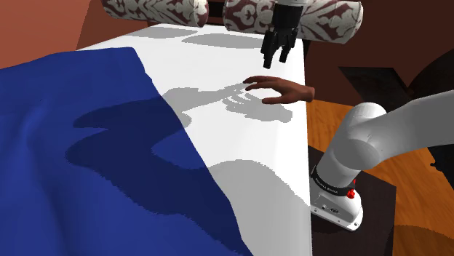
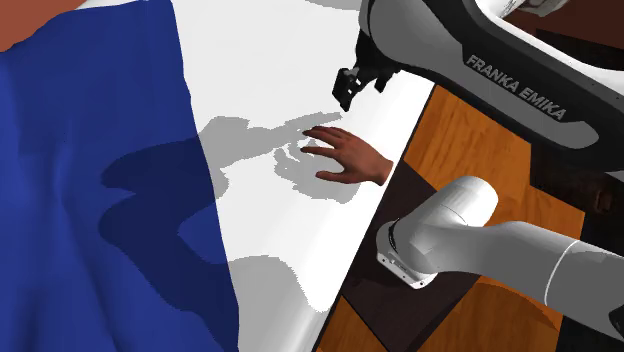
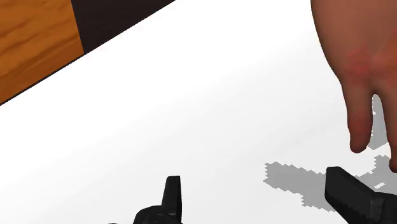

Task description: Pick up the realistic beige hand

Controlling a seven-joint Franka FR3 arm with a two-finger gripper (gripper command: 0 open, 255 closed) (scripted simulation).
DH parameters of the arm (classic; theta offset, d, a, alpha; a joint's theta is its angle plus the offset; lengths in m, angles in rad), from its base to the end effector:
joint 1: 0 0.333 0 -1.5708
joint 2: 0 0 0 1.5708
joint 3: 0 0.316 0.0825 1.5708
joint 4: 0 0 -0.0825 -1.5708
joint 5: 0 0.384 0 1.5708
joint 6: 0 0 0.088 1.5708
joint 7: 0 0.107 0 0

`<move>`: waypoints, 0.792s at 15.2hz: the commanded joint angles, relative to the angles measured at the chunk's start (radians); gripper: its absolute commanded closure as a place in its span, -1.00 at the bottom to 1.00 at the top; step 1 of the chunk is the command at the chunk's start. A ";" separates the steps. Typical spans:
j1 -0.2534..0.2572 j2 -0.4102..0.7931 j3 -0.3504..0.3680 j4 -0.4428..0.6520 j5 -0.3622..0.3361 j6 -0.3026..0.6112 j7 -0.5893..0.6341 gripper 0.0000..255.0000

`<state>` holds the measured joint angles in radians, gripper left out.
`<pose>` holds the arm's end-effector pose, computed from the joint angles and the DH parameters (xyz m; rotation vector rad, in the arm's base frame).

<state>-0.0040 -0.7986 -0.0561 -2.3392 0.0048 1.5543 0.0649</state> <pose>0.3015 -0.0233 0.6004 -3.0919 0.1674 -0.0192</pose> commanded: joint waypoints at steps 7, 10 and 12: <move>0.105 -0.004 0.206 0.076 -0.082 -0.074 -0.032 -1.00; 0.157 -0.005 0.309 0.102 -0.122 -0.108 -0.053 -1.00; 0.192 -0.006 0.378 0.116 -0.147 -0.131 -0.069 -1.00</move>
<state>0.1694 -0.7975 0.2881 -2.2286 -0.1271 1.4395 0.0072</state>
